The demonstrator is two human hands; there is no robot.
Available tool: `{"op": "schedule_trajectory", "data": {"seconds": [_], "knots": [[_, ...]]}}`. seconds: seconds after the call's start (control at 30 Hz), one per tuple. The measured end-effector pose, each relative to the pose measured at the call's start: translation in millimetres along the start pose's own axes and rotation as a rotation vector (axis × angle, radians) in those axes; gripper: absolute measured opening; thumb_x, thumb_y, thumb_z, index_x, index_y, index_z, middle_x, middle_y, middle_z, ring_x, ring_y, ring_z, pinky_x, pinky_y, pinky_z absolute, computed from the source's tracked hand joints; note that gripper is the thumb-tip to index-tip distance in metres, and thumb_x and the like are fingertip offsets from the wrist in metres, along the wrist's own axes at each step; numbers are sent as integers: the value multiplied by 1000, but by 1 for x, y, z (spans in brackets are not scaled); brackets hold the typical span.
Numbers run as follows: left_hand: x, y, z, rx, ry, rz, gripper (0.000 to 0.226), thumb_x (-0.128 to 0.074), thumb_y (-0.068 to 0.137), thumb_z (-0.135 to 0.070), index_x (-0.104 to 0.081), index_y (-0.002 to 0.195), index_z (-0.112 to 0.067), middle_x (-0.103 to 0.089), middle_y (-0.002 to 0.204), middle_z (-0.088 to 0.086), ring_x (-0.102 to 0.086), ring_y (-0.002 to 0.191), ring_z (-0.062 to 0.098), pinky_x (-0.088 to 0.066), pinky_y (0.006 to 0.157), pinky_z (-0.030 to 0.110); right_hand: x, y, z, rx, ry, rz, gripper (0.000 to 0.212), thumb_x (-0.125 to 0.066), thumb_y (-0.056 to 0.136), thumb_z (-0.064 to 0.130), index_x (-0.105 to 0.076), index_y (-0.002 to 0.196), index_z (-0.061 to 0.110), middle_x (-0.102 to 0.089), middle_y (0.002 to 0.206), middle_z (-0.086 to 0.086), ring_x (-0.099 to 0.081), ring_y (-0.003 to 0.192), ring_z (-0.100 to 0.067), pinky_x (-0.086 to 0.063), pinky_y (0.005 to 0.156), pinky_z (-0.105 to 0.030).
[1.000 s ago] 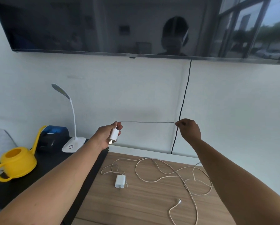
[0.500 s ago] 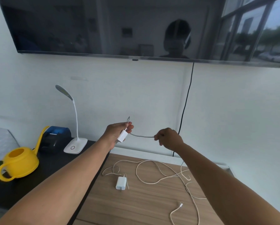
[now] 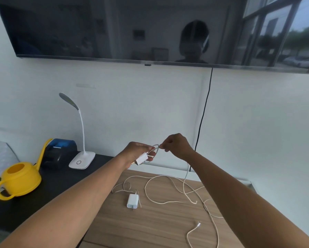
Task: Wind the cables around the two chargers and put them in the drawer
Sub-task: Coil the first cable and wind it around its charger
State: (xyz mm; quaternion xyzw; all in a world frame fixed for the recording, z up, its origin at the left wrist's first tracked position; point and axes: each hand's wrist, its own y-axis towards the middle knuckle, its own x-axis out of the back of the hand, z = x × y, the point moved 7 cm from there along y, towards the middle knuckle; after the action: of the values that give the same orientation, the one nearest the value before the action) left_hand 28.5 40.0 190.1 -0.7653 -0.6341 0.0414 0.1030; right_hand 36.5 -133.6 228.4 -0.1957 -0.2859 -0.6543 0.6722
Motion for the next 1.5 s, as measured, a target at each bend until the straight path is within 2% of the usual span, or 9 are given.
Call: {"op": "schedule_trajectory", "data": {"seconds": [0.1, 0.23, 0.33, 0.47, 0.63, 0.93, 1.07, 1.33, 1.5], "knots": [[-6, 2, 4, 10, 81, 60, 22, -64, 92, -25, -75, 103, -8, -77, 98, 10, -73, 79, 22, -41, 47, 19, 1, 2, -6, -29, -46, -60, 21, -75, 79, 35, -67, 72, 17, -63, 62, 5, -54, 58, -11, -41, 56, -24], [-11, 2, 4, -6, 110, 101, 24, -64, 93, -34, -77, 101, -15, -77, 92, 1, -67, 71, 12, -44, 50, 20, 6, 0, -10, -48, -115, -134, 27, -76, 75, 43, -64, 72, 19, -58, 65, 9, -53, 61, -10, -38, 56, -25], [-13, 1, 3, -10, 113, 98, 22, -67, 91, -33, -78, 99, -16, -76, 87, -2, -63, 66, 11, -44, 49, 20, 7, -1, -10, -17, -96, -114, 22, -75, 78, 37, -68, 75, 17, -58, 66, 9, -53, 63, -11, -38, 57, -25], [-7, 2, 3, 3, 94, 90, 18, -66, 91, -28, -77, 97, -15, -74, 81, -4, -64, 64, 11, -43, 48, 20, 11, -1, -18, -2, -110, -78, 10, -65, 88, 22, -73, 85, 16, -64, 74, 7, -63, 80, -18, -46, 70, -27], [10, 2, 7, 28, 19, 45, 16, -66, 91, -27, -76, 94, -14, -73, 77, -3, -62, 61, 10, -39, 46, 21, 34, -3, -45, -102, -136, -181, 17, -61, 87, 24, -66, 73, 31, -65, 77, 9, -66, 84, -17, -52, 76, -31], [49, 5, 13, 81, -171, -58, 20, -69, 89, -29, -75, 100, -14, -71, 78, -4, -60, 58, 9, -38, 40, 19, 62, -8, -87, -254, -191, -300, 14, -58, 89, 24, -71, 87, 26, -71, 89, 4, -64, 86, -21, -47, 72, -28], [64, 7, 14, 92, -265, -137, 16, -67, 91, -28, -75, 97, -16, -72, 84, -3, -61, 66, 12, -38, 44, 20, 57, -10, -92, -293, -242, -304, 13, -56, 89, 26, -69, 92, 24, -72, 89, 0, -66, 87, -23, -49, 76, -30], [67, 13, 10, 23, -273, -224, 15, -64, 93, -27, -74, 93, -17, -75, 90, -1, -66, 75, 15, -38, 51, 24, 10, -7, -58, -143, -415, -79, 20, -52, 91, 22, -71, 97, 24, -71, 98, 5, -63, 97, -21, -43, 75, -27], [61, 14, 6, -20, -206, -242, 14, -65, 92, -27, -74, 90, -17, -77, 93, 2, -67, 77, 17, -40, 51, 22, -17, -2, -29, 22, -380, 119, 26, -52, 86, 11, -70, 79, 28, -69, 90, 9, -63, 90, -16, -51, 82, -31]]}}
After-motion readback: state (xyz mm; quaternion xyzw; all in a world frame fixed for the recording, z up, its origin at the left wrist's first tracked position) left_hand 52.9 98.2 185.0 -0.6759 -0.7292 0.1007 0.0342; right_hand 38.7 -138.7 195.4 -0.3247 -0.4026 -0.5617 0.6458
